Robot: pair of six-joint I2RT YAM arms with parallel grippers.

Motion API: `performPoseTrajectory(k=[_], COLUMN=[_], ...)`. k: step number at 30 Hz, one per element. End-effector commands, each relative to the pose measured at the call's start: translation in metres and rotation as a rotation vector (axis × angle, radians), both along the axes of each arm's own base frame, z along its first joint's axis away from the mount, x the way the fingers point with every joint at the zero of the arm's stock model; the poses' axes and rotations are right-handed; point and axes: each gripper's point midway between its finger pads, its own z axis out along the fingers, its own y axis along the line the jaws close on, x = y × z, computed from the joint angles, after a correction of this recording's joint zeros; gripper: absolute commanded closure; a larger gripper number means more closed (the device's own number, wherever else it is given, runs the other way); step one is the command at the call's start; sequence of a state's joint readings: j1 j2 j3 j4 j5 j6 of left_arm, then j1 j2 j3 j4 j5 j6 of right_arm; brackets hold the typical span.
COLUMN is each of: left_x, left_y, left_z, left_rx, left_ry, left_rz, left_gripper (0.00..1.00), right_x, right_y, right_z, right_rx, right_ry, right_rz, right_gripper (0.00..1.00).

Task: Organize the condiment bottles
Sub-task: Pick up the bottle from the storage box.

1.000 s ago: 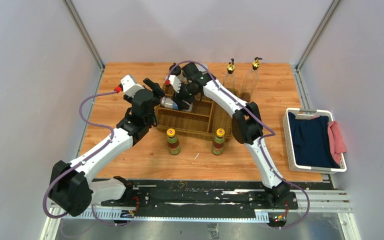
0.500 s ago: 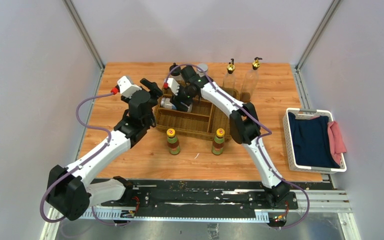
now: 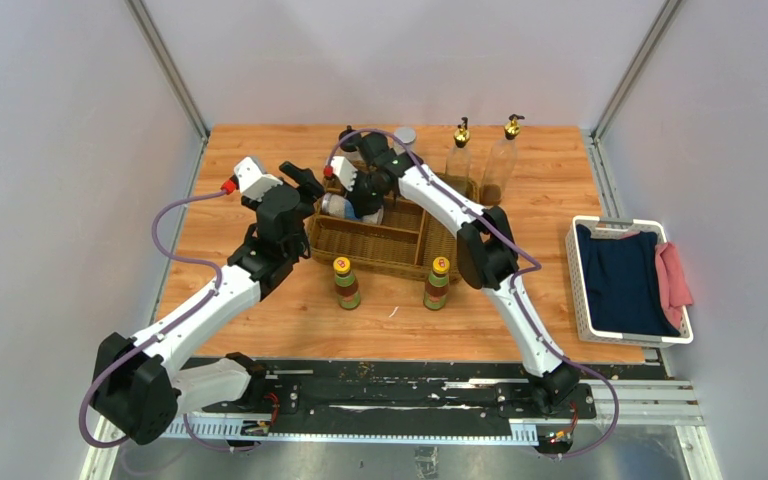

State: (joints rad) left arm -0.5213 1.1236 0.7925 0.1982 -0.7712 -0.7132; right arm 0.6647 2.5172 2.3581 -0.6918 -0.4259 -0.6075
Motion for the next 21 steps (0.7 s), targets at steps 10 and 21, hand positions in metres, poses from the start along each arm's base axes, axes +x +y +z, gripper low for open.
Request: performPoseTrajectory(k=[10, 21], left_x=[-0.006, -0.005], left_y=[0.010, 0.015], left_z=[0.005, -0.007], left_rx=[-0.024, -0.041], left_ry=[-0.032, -0.018], left_rz=[0.053, 0.098], left_gripper=[0.24, 0.24], right_x=[-0.025, -0.024], right_y=[0.003, 0.004], right_z=[0.011, 0.054], right_rx=[0.001, 0.099], right_ry=[0.005, -0.074], right_rz=[0.004, -0.020], right_gripper=[1.00, 1.00])
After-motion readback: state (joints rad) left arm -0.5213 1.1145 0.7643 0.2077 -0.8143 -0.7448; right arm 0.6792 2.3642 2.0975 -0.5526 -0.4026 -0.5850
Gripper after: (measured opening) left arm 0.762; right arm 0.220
